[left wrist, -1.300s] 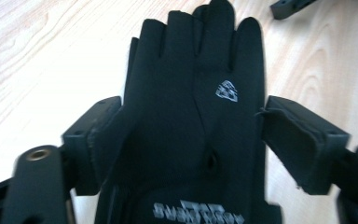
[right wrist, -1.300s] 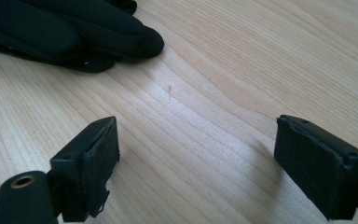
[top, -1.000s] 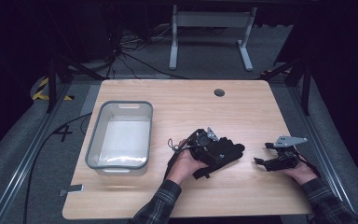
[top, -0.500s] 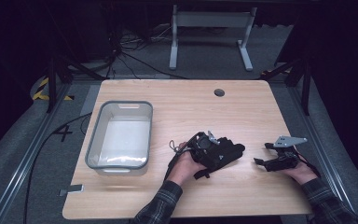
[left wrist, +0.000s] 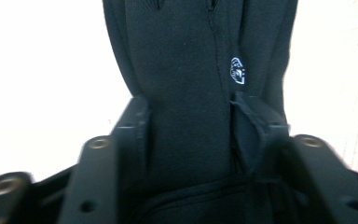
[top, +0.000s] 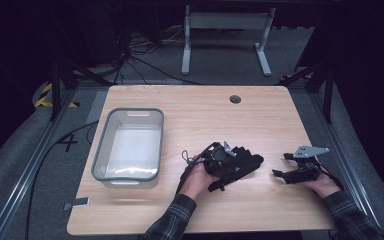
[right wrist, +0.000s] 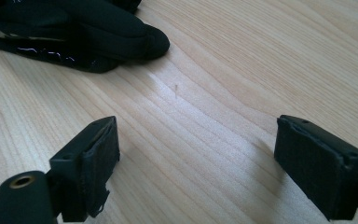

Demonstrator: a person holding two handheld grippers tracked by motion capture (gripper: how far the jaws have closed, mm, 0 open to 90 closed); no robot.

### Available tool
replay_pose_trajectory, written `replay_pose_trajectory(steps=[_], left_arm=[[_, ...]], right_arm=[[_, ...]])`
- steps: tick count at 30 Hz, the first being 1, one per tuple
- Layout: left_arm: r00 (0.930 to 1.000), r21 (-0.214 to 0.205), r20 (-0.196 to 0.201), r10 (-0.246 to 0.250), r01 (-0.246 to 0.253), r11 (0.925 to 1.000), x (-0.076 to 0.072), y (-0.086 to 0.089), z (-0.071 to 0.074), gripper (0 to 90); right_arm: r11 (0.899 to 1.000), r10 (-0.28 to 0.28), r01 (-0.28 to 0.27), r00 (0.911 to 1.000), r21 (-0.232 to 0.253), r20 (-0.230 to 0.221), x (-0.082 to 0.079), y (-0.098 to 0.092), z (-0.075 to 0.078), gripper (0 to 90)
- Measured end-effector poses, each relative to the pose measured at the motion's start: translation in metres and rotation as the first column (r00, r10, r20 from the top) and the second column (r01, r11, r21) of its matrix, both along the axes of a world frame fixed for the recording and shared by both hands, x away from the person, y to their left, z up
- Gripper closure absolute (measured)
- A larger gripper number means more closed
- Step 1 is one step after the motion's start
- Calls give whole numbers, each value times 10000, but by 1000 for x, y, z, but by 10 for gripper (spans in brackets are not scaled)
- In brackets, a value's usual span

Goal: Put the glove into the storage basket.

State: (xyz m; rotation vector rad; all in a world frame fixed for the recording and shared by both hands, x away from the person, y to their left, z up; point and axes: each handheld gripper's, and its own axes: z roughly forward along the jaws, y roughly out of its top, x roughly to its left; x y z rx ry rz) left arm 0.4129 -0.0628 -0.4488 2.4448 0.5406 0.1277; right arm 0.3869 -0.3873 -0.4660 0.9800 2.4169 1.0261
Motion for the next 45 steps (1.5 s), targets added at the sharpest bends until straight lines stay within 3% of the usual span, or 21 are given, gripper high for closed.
replay_pose_trajectory(steps=[5, 10, 17, 30, 40, 45], left_arm=[[10000, 83, 9, -27, 27, 10000, -2, -1, 2, 678], [9999, 168, -32, 170, -169, 9997, -4, -2, 6, 720], [9992, -11, -164, 375, -375, 9993, -6, 0, 14, 730], [9963, -512, 172, 840, -830, 9952, -12, 17, 47, 729], [9909, -557, 338, 1303, -1283, 9902, -10, 40, 75, 728], [9847, -690, 395, 1695, -1666, 9836, -8, 57, 86, 728]], right_arm=[[10000, 1, -1, 10000, 17, -14, 0, 0, 0, 147], [10000, -4, 5, 10000, 54, -31, 0, 0, 0, 146], [10000, -4, 4, 10000, 57, -41, 1, -1, 0, 146], [10000, -13, 14, 10000, 76, -59, 1, -1, -1, 143], [10000, -8, 9, 10000, 79, -68, 1, -1, -1, 140], [10000, -4, 5, 10000, 82, -73, 1, -1, -1, 139]])
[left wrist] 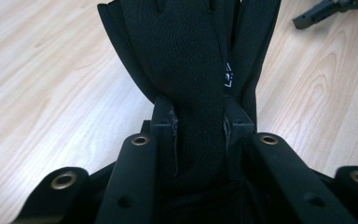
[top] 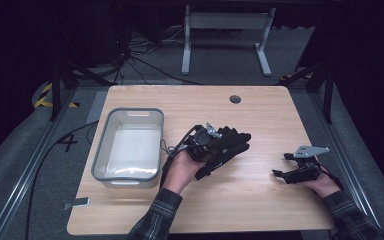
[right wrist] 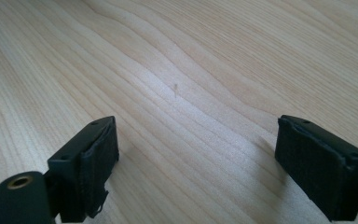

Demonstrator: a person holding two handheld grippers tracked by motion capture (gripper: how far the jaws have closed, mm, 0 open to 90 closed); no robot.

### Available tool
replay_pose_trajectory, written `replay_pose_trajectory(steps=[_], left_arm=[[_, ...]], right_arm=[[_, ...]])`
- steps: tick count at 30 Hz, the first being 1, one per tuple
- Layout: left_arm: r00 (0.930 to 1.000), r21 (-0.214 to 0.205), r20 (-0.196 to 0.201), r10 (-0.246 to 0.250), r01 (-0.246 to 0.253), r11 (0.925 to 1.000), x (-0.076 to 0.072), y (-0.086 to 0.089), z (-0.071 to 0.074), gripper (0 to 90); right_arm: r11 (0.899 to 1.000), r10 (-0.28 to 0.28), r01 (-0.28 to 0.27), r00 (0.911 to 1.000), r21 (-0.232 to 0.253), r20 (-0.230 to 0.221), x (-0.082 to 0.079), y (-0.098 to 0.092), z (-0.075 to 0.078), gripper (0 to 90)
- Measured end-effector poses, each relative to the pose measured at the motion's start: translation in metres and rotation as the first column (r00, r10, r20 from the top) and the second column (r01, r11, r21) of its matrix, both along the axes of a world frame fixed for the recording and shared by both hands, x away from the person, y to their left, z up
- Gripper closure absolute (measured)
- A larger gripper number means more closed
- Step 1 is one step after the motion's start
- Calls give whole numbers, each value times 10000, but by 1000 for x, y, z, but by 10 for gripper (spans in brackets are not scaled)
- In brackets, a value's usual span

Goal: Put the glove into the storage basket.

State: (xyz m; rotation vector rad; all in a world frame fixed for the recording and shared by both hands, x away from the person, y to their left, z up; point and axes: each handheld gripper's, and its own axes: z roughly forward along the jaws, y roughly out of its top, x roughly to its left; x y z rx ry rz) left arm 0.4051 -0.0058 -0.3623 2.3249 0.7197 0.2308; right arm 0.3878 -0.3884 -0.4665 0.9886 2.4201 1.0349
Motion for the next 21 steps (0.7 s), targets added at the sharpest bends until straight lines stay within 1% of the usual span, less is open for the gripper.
replay_pose_trajectory(steps=[4, 5, 6, 7, 11, 12, 16, 17, 20, 21], left_arm=[[9996, -53, 67, 278, -278, 9996, 3, 15, 10, 727], [9996, -53, 67, 278, -278, 9996, 3, 15, 10, 727], [9989, -158, 134, 454, -452, 9989, 4, 22, 14, 727], [9989, -158, 134, 454, -452, 9989, 4, 22, 14, 727], [9967, -236, 228, 784, -779, 9967, 6, 39, 21, 727], [9960, -269, 197, 871, -866, 9959, 6, 43, 22, 727], [9917, -320, 303, 1249, -1239, 9918, 8, 62, 28, 727], [9917, -320, 303, 1249, -1239, 9918, 8, 62, 28, 727], [9860, -352, 376, 1626, -1613, 9863, 9, 79, 33, 726], [9837, -422, 381, 1759, -1743, 9838, 9, 84, 34, 726]], right_arm=[[10000, 3, -3, 10000, 0, -3, 0, 0, 0, 138], [10000, 3, -3, 10000, 0, -3, 0, 0, 0, 138], [10000, 3, -3, 10000, -12, -5, 0, 0, 0, 136], [10000, 3, -3, 10000, -12, -5, 0, 0, 0, 136], [10000, 17, -17, 10000, -5, -13, 0, 0, 0, 135], [10000, 13, -13, 10000, -11, -9, 0, 0, 0, 135], [10000, 32, -32, 10000, -11, -24, 0, 0, 0, 130], [10000, 32, -32, 10000, -11, -24, 0, 0, 0, 130], [10000, 47, -47, 10000, -11, -32, 0, 0, 0, 126], [10000, 47, -47, 10000, -11, -32, 0, 0, 0, 126]])
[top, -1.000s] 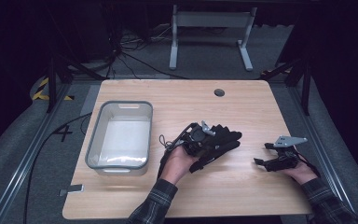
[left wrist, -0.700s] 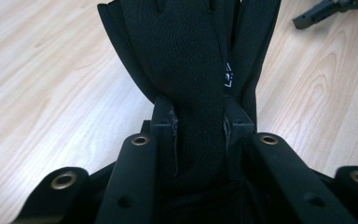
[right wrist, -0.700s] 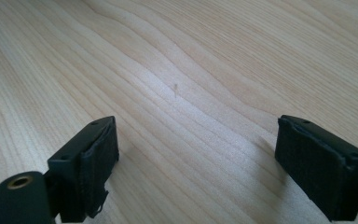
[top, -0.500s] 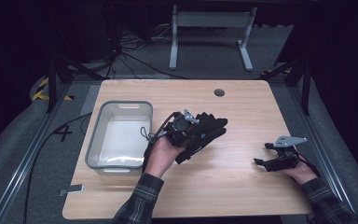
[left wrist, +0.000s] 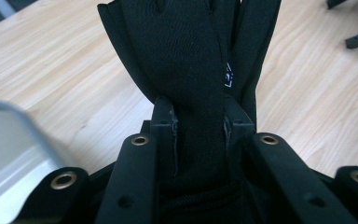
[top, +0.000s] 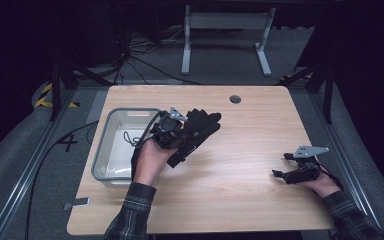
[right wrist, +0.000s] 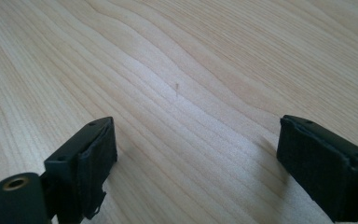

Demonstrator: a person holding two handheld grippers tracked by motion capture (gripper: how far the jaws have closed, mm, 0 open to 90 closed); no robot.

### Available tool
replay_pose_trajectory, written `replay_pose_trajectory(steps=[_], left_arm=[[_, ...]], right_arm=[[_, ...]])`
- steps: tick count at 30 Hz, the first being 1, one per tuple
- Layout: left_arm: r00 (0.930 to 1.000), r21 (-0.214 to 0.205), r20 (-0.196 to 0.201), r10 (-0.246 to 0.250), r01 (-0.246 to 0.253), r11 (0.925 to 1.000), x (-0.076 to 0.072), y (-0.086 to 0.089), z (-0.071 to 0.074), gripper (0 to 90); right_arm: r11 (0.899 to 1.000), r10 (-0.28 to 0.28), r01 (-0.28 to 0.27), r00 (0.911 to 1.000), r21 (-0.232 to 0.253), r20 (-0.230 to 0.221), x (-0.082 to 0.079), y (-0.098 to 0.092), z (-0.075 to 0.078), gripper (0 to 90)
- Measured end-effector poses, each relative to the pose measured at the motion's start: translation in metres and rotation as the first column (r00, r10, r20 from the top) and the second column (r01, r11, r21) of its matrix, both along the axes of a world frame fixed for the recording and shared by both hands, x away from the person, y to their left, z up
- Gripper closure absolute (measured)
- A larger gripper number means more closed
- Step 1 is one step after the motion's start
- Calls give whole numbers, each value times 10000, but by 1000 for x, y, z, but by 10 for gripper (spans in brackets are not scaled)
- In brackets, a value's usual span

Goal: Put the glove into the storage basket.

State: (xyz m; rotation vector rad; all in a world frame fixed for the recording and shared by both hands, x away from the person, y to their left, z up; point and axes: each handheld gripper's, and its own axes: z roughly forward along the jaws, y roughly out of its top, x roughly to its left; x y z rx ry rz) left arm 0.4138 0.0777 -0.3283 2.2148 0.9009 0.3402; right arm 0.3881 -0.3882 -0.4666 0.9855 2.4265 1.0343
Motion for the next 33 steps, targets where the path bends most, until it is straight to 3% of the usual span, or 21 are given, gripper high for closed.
replay_pose_trajectory(steps=[8, 16, 21, 22, 26, 30, 31, 32, 33], left_arm=[[9966, -90, 86, 824, -823, 9966, -1, 37, 4, 726], [9852, -258, 66, 1713, -1711, 9849, -2, 72, 2, 726], [9726, -267, -82, 2325, -2327, 9722, 1, 93, -7, 726], [9726, -267, -82, 2325, -2327, 9722, 1, 93, -7, 726], [9561, -264, -333, 2912, -2921, 9560, 6, 110, -20, 726], [9485, -158, -508, 3126, -3138, 9494, 9, 117, -28, 725], [9451, -131, -575, 3216, -3228, 9464, 10, 119, -31, 725], [9353, -44, -815, 3442, -3457, 9383, 14, 125, -42, 725], [9353, -44, -815, 3442, -3457, 9383, 14, 125, -42, 724]], right_arm=[[10000, 12, -12, 10000, 4, -10, 0, 0, 0, 123], [10000, 11, -11, 10000, 4, -11, 0, 0, 0, 123], [10000, 12, -12, 10000, 4, -11, 0, 0, 0, 123], [10000, 12, -12, 10000, 4, -11, 0, 0, 0, 123], [10000, 16, -16, 10000, 3, -11, 0, 0, 0, 123], [10000, 12, -12, 10000, 4, -13, 0, 0, 0, 123], [10000, 13, -13, 10000, 3, -13, 0, 0, 0, 123], [10000, 1, -1, 10000, -9, -3, 0, 0, 0, 123], [10000, 1, -1, 10000, -9, -3, 0, 0, 0, 123]])
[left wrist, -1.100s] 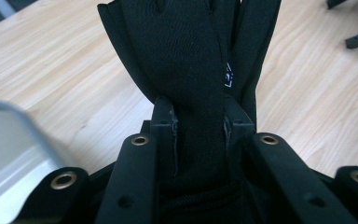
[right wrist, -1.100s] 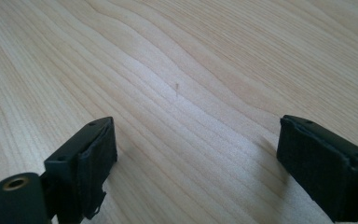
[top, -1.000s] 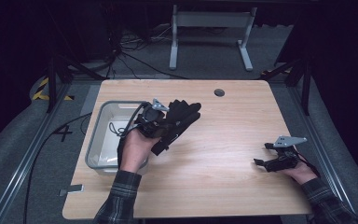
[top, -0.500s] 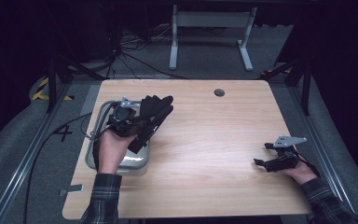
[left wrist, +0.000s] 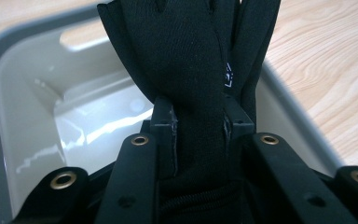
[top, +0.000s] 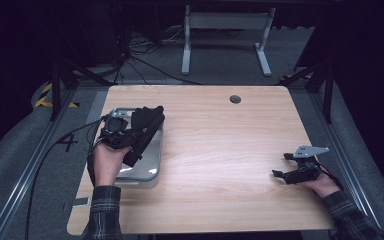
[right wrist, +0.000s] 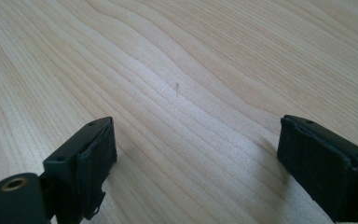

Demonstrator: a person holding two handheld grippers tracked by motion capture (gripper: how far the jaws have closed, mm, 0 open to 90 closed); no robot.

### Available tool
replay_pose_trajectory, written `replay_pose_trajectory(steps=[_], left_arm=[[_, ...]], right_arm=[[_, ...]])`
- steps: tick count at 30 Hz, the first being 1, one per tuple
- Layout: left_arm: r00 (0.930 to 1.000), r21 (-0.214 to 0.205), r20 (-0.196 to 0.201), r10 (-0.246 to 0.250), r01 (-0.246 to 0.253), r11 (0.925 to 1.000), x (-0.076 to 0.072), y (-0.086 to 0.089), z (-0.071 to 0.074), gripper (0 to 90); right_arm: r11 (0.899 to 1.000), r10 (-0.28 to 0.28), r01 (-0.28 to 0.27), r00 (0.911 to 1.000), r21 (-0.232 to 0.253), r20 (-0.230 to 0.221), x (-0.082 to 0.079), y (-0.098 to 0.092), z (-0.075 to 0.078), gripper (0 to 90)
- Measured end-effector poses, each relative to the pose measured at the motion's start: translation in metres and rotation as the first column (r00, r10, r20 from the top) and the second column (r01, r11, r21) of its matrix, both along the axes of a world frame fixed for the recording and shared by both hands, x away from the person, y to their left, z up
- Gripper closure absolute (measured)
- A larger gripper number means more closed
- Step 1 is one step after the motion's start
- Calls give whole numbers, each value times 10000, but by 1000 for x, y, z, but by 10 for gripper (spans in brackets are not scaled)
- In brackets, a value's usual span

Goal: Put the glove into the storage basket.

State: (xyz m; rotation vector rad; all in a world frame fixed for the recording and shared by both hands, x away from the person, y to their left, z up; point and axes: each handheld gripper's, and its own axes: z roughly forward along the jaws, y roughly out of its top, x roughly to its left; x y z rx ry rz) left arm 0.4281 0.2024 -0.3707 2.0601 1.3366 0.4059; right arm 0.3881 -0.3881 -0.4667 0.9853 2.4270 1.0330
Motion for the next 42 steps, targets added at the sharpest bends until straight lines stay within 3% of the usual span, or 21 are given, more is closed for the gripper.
replay_pose_trajectory(steps=[10, 16, 19, 22, 24, 28, 30, 34, 42], left_arm=[[9961, -64, -853, 247, -253, 9997, 9, 8, -28, 713], [9928, -19, -1181, 186, -189, 9998, 12, 8, -35, 696], [9903, -14, -1386, 97, -100, 9999, 15, 8, -39, 661], [9892, -52, -1467, 8, -16, 10000, 16, 9, -41, 570], [9909, -13, -1340, 99, -102, 9999, 17, 10, -42, 448], [9960, -136, -868, 216, -229, 9996, 14, 11, -38, 296], [9984, -419, -532, 168, -190, 9989, 11, 10, -31, 269], [9996, -603, -267, -88, 72, 9982, 7, 5, -23, 233], [9966, -928, 256, -779, 800, 9925, -1, -22, -8, 208]], right_arm=[[10000, 12, -12, 10000, 12, -9, 0, 0, 0, 123], [10000, 0, 0, 10000, 2, -6, 0, 0, 0, 122], [10000, 10, -10, 10000, 12, -13, 0, 0, 0, 122], [10000, 11, -11, 10000, 10, -9, 0, 0, 0, 123], [10000, 2, -2, 10000, 12, -12, 0, 0, 0, 122], [10000, 7, -7, 10000, 13, -14, 0, 0, 0, 122], [10000, 6, -6, 10000, 11, -12, 0, 0, 0, 122], [10000, 8, -8, 10000, 11, -11, 0, 0, 0, 122], [10000, -7, 7, 10000, 1, -5, 0, 0, 0, 122]])
